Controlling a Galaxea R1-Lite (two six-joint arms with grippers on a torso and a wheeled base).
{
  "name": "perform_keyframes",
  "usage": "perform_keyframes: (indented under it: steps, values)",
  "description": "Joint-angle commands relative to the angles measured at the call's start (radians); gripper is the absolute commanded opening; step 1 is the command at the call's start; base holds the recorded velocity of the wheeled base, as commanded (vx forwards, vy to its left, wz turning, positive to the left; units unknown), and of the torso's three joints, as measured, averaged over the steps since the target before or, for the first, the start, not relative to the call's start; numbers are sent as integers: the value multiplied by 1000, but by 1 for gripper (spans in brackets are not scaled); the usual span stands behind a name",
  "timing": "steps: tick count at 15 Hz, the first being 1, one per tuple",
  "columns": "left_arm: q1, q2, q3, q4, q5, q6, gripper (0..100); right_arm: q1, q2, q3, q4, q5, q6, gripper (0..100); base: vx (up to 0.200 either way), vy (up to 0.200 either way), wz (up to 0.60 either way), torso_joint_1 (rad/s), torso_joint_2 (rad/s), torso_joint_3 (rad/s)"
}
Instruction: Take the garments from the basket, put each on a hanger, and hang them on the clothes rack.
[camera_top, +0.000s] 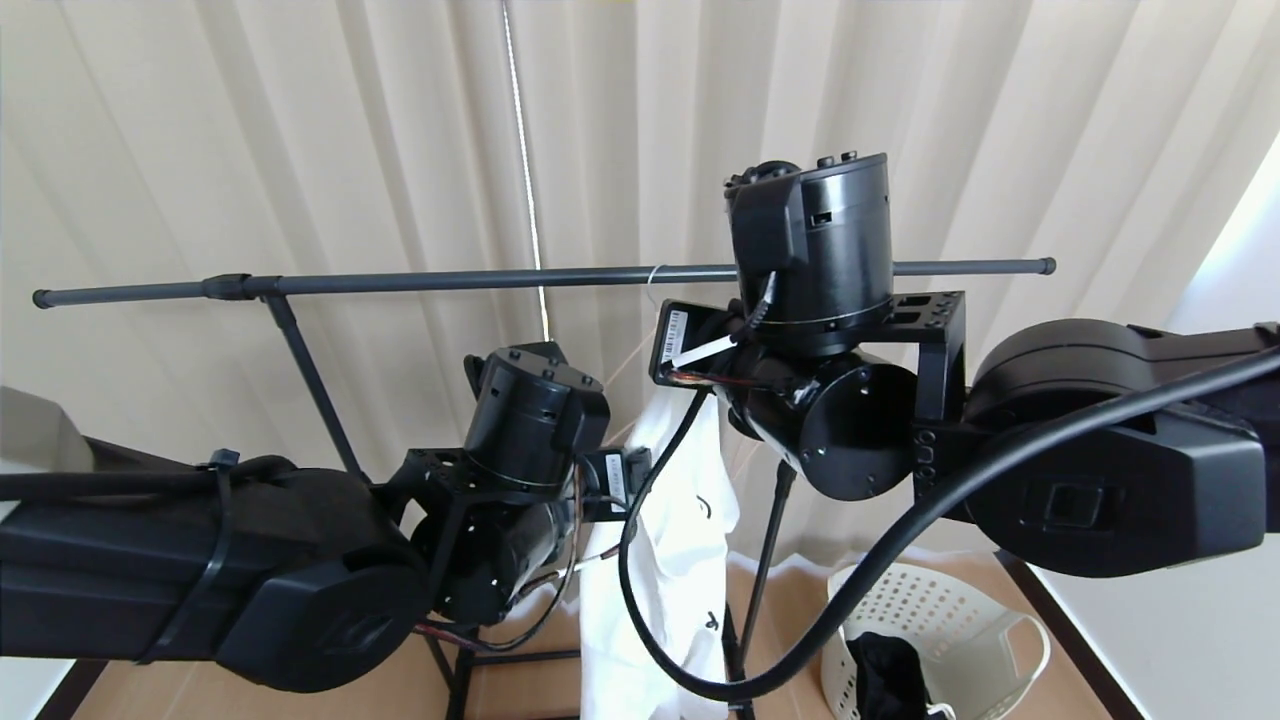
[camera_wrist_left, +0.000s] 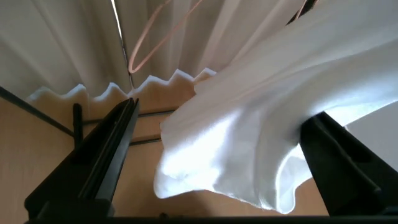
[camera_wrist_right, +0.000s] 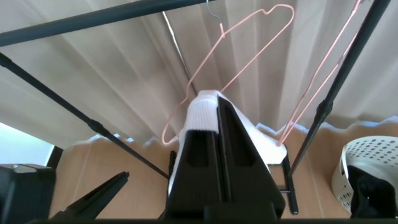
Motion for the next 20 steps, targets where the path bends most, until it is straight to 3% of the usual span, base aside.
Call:
perform_keyframes:
  steps: [1,11,12,14,17,20]
  values:
    - [-1,32,5,0,3,0,100,-1,-20,4,0,0,-1,0,0,0,0,0,0,0]
    - [-84,41,132,0,46,-2,100,-97,-92,21,1,0,-1,0,0,0,0,0,0,0]
    - [-84,23,132,0,48,0,0,-111,-92,21,1,0,-1,0,0,0,0,0,0,0]
    - [-78,-37,115,3,46,32,0,-139,-90,24,4,-2,-8,0,0,0,0,0,0,0]
    - [-39,-110,54,6,46,142,0,-188,-95,74,1,-3,-80,0,0,0,0,0,0,0]
    - [30,-104,-53,18,45,205,0,-183,-185,218,3,20,-143,0,0,0,0,0,0,0]
